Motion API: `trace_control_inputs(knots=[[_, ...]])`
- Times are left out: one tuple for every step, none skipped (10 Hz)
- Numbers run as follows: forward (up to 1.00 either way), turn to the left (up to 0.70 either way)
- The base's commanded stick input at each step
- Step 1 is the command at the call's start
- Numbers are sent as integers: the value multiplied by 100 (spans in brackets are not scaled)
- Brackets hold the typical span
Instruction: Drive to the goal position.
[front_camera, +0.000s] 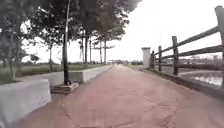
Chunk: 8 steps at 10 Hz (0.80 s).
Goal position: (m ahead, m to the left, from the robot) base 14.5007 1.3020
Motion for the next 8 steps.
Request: trace_control_inputs(knots=[[100,0],[100,0],[100,0],[100,0],[100,0],[100,0],[100,0],[100,0]])
